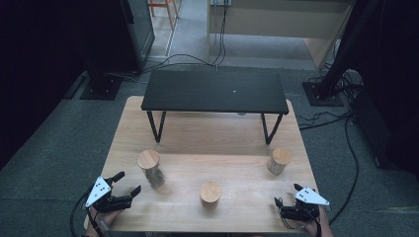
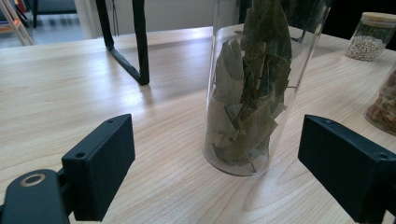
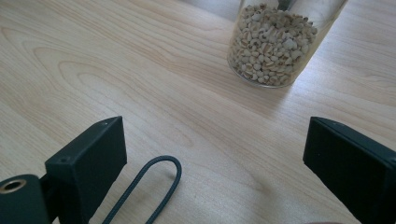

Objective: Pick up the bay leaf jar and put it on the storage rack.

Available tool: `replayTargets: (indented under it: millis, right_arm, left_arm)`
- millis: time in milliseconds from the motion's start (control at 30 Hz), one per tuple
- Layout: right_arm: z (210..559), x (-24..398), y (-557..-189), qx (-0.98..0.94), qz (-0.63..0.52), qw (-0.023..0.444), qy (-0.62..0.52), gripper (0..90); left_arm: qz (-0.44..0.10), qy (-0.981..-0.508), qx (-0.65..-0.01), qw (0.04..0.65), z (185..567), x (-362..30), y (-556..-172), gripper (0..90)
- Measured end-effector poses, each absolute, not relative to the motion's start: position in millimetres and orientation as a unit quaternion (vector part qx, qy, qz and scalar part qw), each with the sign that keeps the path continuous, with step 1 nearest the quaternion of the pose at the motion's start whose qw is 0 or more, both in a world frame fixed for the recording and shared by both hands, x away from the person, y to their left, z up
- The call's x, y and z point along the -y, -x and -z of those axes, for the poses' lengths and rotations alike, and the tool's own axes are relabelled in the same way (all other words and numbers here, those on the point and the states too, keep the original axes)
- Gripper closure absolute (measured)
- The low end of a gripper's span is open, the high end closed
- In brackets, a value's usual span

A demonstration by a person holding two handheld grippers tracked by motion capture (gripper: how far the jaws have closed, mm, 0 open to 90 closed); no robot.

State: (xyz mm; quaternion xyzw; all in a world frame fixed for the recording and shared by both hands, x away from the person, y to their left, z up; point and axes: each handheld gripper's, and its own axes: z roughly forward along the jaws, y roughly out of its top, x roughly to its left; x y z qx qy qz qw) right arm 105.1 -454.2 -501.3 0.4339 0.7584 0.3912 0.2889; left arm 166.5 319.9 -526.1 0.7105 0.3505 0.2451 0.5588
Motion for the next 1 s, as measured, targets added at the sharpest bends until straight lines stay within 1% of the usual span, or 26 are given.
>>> replayTargets:
  millis: [233, 400, 567, 1000]
  right_arm:
    - [501.0, 456.4, -106.4, -0.760, -0.393, 0.285, -0.432, 5.9]
    - [501.4, 456.3, -105.7, -0.761, -0.393, 0.287, -0.429, 4.0]
    - [501.3, 457.2, -106.2, -0.761, -0.393, 0.286, -0.429, 3.1]
    - [502.3, 456.2, -104.3, -0.759, -0.395, 0.290, -0.429, 2.9]
  left_arm:
    - [-0.236, -0.709, -0.356, 0.560, 525.0, -321.3, -170.6, 11.0]
    - [-0.238, -0.723, -0.345, 0.549, 521.2, -317.6, -171.1, 11.0]
    - [-0.233, -0.705, -0.357, 0.567, 524.9, -324.9, -170.8, 11.0]
    - [-0.238, -0.713, -0.353, 0.557, 520.2, -322.1, -172.0, 11.0]
